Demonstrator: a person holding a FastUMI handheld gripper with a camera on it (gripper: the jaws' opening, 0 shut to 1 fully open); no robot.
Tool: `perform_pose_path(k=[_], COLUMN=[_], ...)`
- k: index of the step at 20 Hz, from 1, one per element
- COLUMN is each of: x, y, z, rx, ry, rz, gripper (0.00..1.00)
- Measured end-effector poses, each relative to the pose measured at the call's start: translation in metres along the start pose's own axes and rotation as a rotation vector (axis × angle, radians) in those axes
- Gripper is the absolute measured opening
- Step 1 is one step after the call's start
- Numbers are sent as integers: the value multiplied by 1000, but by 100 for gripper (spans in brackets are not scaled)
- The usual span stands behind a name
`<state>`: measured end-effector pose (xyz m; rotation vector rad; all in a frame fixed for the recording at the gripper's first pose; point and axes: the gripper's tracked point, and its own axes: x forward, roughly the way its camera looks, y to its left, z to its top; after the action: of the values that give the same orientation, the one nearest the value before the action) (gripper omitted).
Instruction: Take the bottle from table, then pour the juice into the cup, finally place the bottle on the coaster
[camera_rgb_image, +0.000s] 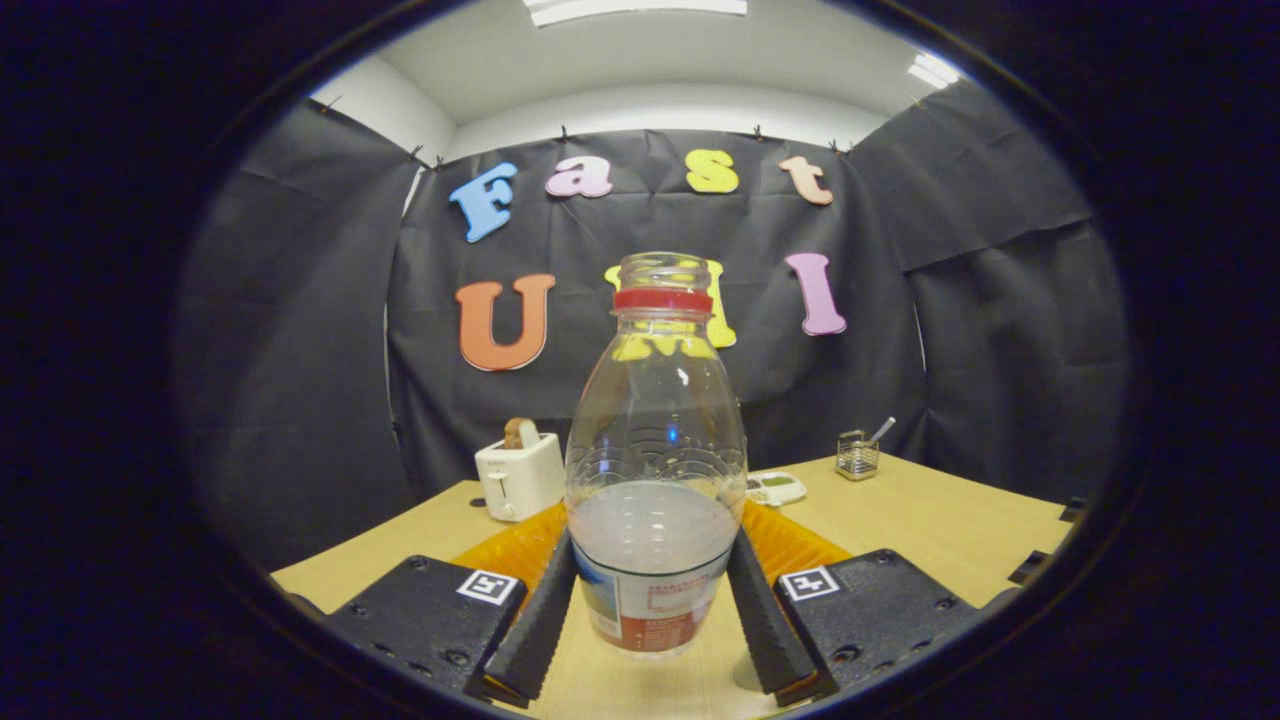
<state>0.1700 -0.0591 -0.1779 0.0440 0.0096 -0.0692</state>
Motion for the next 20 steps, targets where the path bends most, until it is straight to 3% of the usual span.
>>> perform_pose_path(k=[8,20], x=[56,115], y=[3,4], z=[-68,-105], rx=[-117,-28], ry=[83,90], rz=[-22,-50], gripper=[81,81])
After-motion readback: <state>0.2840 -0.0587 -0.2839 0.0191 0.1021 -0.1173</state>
